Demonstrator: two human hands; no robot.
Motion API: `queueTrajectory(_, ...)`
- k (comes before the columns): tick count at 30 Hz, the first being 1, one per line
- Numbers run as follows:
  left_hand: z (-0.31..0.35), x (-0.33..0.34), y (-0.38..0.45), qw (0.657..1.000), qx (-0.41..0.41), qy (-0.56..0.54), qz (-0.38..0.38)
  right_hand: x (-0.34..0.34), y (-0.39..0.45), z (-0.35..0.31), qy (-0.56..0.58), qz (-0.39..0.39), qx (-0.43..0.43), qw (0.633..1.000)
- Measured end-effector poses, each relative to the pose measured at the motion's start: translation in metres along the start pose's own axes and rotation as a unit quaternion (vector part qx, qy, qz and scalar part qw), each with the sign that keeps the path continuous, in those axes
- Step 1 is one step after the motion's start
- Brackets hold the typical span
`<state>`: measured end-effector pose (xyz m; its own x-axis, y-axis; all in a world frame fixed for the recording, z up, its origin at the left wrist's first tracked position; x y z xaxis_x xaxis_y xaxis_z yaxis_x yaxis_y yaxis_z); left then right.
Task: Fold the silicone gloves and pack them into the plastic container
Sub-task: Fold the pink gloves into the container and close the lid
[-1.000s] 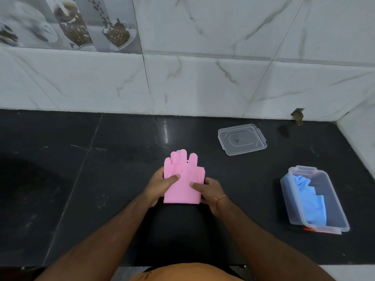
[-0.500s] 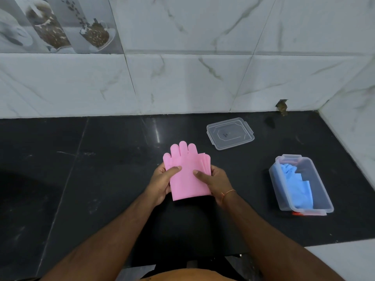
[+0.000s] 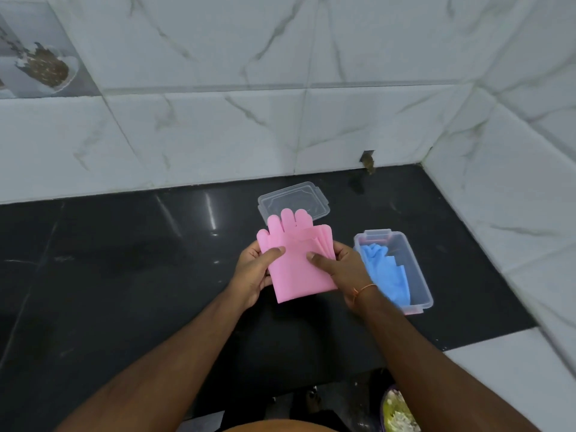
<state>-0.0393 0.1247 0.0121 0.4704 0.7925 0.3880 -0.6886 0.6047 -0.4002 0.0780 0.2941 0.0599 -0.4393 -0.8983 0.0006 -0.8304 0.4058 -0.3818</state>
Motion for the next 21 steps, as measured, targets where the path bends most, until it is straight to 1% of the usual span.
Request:
queueTrajectory(4,-0.01,0.062,0.012,0.999,0.008,0.024,-0.028,-0.067,-0.012,-0.007,-0.038,0.035,-0.006,0.999)
queueTrajectory(9,-0.029,0.131,0.027,0.99,0.026,0.117,-0.071,-0.149,-0.026,-0.007,-0.077,0.077,0.001,0.994)
queueTrajectory(12,-0.04,0.161,0.037,0.978,0.022,0.2,-0.049,-0.186,-0.028,0.003,-0.13,0.108,0.014,0.986)
queueTrajectory(14,-0.047,0.172,0.044,0.953,0.037,0.301,-0.024,-0.203,-0.026,0.013,-0.177,0.126,0.03,0.976)
queueTrajectory(16,-0.055,0.177,0.049,0.917,0.067,0.394,-0.015,-0.211,-0.022,0.023,-0.259,0.141,0.049,0.954)
queueTrajectory(17,-0.057,0.178,0.049,0.901,0.083,0.425,-0.013,-0.21,-0.021,0.026,-0.307,0.143,0.056,0.939)
queueTrajectory(19,-0.057,0.172,0.05,0.881,0.117,0.458,-0.009,-0.203,-0.019,0.028,-0.386,0.139,0.062,0.91)
queueTrajectory(21,-0.053,0.164,0.051,0.859,0.141,0.493,-0.017,-0.192,-0.019,0.025,-0.443,0.137,0.055,0.884)
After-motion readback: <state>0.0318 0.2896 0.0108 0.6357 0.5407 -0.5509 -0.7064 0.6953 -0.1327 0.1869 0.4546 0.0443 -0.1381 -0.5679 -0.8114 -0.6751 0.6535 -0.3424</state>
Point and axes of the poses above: each hand's wrist, its own y-axis towards the middle knuckle, its own x-axis out of the palm, z = x × y, the point moved 1 cm from there along y, towards the middle knuckle, and after that the axes turned 6 degrees about -z, right-handed, at the moved point
